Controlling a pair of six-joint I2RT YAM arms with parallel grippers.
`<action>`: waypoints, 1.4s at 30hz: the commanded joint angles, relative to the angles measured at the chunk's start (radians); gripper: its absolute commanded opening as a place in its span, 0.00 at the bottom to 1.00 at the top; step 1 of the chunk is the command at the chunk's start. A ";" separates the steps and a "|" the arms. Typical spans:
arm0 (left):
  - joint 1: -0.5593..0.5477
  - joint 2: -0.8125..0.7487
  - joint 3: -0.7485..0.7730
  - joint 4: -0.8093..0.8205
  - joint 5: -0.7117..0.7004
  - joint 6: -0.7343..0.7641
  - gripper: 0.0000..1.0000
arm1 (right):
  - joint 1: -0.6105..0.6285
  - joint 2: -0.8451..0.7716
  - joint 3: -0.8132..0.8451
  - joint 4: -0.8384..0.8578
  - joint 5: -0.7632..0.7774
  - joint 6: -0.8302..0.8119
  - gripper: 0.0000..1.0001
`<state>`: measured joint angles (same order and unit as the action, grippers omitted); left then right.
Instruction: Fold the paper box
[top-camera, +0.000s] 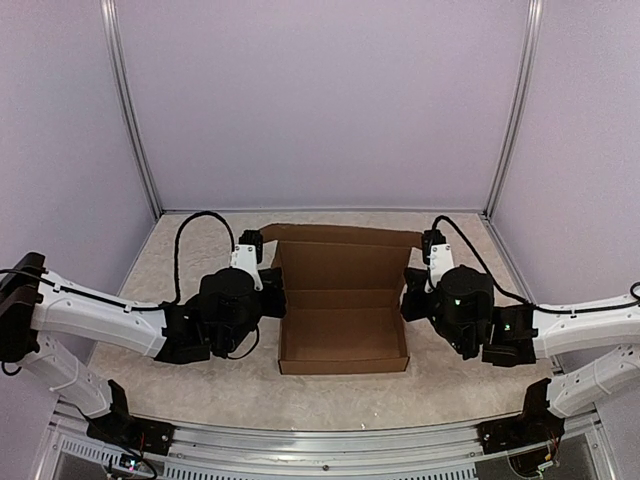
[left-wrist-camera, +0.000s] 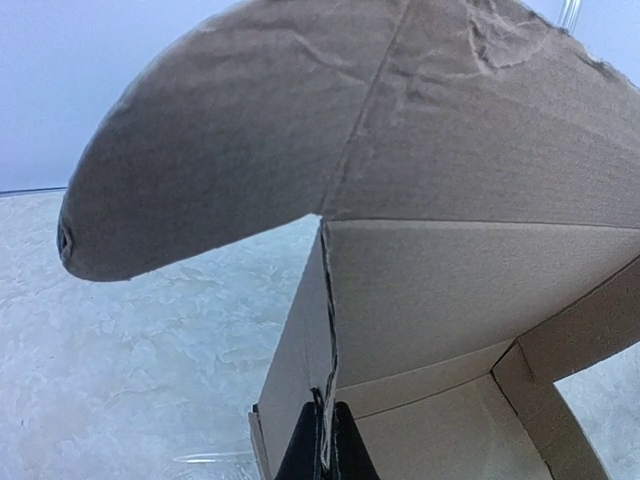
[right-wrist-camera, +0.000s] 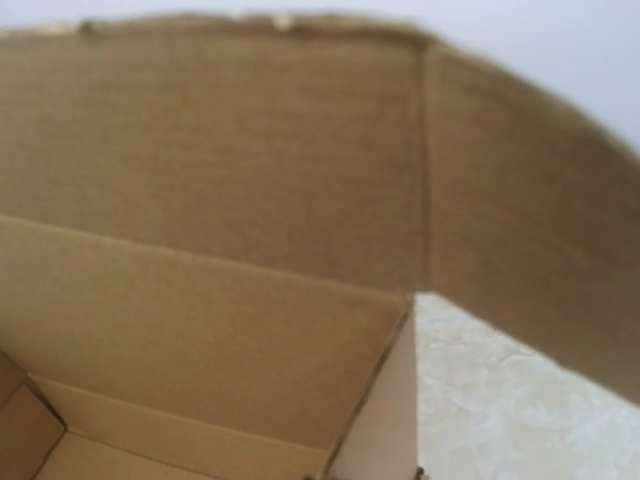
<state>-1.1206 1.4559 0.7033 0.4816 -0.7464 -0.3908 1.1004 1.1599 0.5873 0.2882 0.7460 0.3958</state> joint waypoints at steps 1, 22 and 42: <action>-0.028 0.016 -0.019 -0.053 0.069 -0.079 0.00 | 0.044 -0.005 -0.041 -0.020 -0.004 0.015 0.00; -0.034 0.003 0.067 -0.126 0.122 -0.117 0.00 | 0.089 -0.012 -0.014 -0.024 0.022 -0.009 0.00; -0.271 0.102 -0.002 -0.234 -0.165 -0.193 0.00 | 0.199 -0.049 -0.187 -0.034 0.148 0.117 0.00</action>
<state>-1.3270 1.5150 0.7166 0.3012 -0.9173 -0.5213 1.2472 1.1156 0.4419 0.2920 0.8974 0.4625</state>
